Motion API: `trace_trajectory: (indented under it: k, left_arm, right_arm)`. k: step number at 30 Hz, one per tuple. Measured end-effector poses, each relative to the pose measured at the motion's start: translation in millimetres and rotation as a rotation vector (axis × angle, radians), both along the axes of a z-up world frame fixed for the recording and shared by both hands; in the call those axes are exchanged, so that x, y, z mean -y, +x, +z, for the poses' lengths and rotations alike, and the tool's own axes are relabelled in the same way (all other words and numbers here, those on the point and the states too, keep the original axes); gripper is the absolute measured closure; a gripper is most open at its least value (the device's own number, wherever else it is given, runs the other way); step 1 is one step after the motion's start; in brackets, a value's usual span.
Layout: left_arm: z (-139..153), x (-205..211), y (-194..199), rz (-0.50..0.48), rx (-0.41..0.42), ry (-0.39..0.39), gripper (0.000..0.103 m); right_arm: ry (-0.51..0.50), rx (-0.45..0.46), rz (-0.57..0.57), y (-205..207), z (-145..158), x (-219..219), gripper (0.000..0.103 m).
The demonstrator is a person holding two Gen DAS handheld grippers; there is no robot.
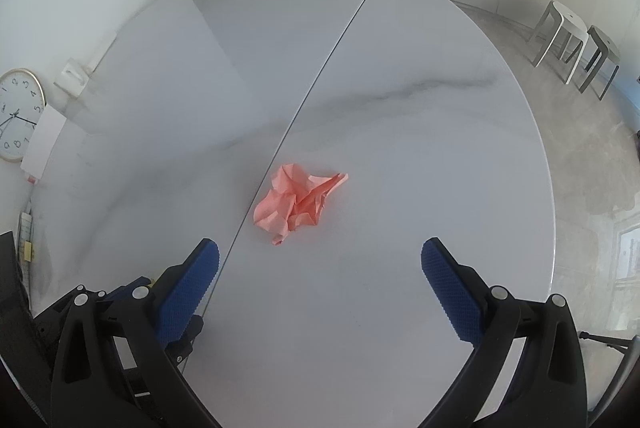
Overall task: Collect trash
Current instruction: 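Grasp the yellow cloth with the left tool while the right tool grasps the pink paper, then carry the yellow cloth and pink paper over the bin and open both tools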
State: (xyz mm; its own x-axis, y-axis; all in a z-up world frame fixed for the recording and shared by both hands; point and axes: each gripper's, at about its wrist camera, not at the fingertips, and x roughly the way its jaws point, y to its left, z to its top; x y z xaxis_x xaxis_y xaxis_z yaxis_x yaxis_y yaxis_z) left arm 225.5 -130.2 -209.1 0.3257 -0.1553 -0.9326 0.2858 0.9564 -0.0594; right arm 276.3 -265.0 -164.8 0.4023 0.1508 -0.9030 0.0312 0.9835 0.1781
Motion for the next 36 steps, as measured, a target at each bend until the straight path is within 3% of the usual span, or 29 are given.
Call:
trace_trajectory:
  k: [13,24,31,36]
  left_arm:
    - [16.0,-46.2,-13.6,0.094,0.01,-0.048,0.05]
    - [27.7,-78.7,-28.3,0.187,-0.006,-0.068,0.05]
    - [33.6,-76.3,-37.6,0.194,-0.009,-0.061,0.05]
    - [43.0,-70.4,-46.9,0.184,0.003,-0.055,0.05]
  right_arm:
    - [-0.113,0.0,0.04,19.0,-23.3,-28.9,0.003]
    - [-0.161,0.022,0.132,19.3,-23.0,-36.0,0.061]
    - [-0.124,0.035,0.142,7.4,-13.5,-26.7,0.065]
    - [-0.128,0.057,0.186,-16.0,9.1,-25.2,0.065]
